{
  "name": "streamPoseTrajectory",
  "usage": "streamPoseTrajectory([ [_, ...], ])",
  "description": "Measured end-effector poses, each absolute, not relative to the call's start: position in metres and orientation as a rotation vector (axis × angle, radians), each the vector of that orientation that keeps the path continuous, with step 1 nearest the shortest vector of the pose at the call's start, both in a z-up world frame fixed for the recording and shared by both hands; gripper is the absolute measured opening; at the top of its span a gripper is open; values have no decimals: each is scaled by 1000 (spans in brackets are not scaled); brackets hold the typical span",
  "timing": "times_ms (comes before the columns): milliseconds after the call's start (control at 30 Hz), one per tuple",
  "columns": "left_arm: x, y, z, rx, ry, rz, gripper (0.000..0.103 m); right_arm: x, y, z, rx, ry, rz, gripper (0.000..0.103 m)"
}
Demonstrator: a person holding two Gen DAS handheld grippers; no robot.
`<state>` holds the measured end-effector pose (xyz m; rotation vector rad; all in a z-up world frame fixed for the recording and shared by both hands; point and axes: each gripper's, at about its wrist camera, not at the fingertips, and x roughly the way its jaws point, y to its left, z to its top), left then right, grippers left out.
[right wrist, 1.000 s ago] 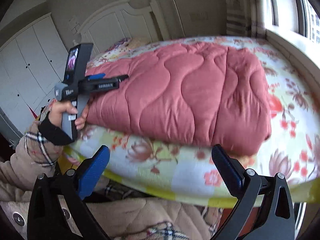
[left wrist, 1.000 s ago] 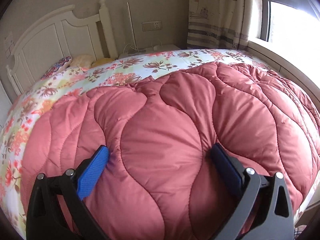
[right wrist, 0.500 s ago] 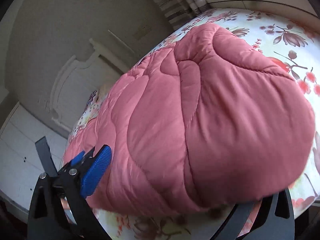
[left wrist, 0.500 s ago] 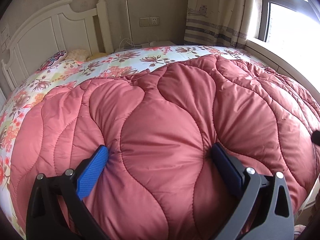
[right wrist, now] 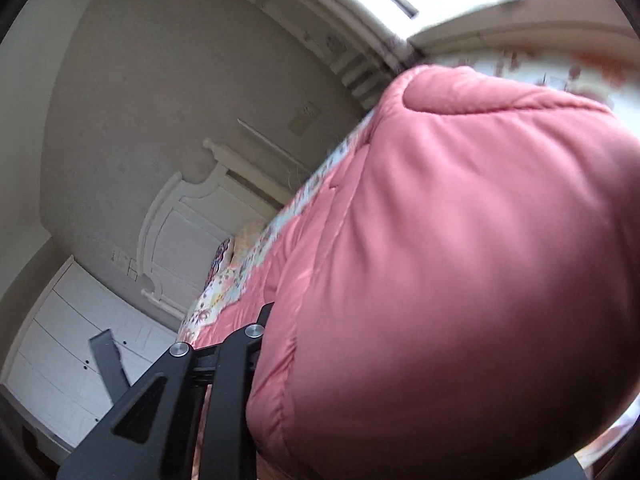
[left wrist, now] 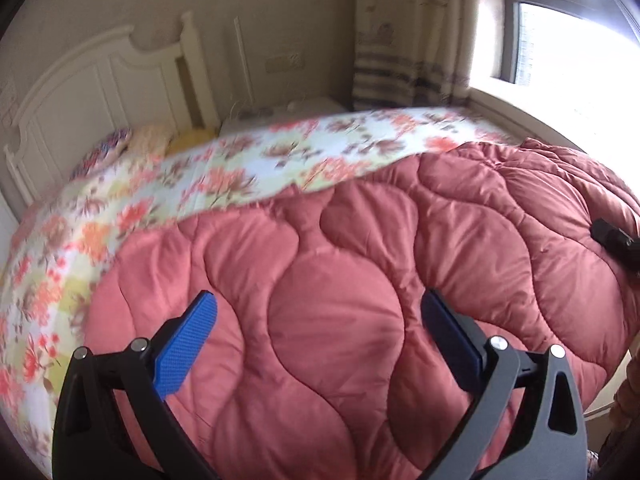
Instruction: Fold large clothes
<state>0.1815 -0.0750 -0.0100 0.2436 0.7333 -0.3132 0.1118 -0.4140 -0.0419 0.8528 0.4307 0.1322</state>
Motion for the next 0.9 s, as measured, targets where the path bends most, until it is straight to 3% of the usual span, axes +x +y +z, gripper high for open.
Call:
streamPoseTrajectory([
  [100,173,-101,-11,274,733,-372,101,100,-418,-21,728,385,113,32],
  [233,163,-138,-54,357,697,-382,101,93,-405,-14,599,381,86,32],
  [500,170,-132,-55,326,751,-406,101,90,-357,11,279,321,18,32],
  [600,191,-115,-34,205,846,-467,101,90,-360,15,279,323,13,32],
  [733,224,-105,-12,188,789,-306,101,89,-364,12,278,338,-4,32],
  [900,249,-140,-58,339,806,-240,101,81,-347,17,181,332,0,32],
])
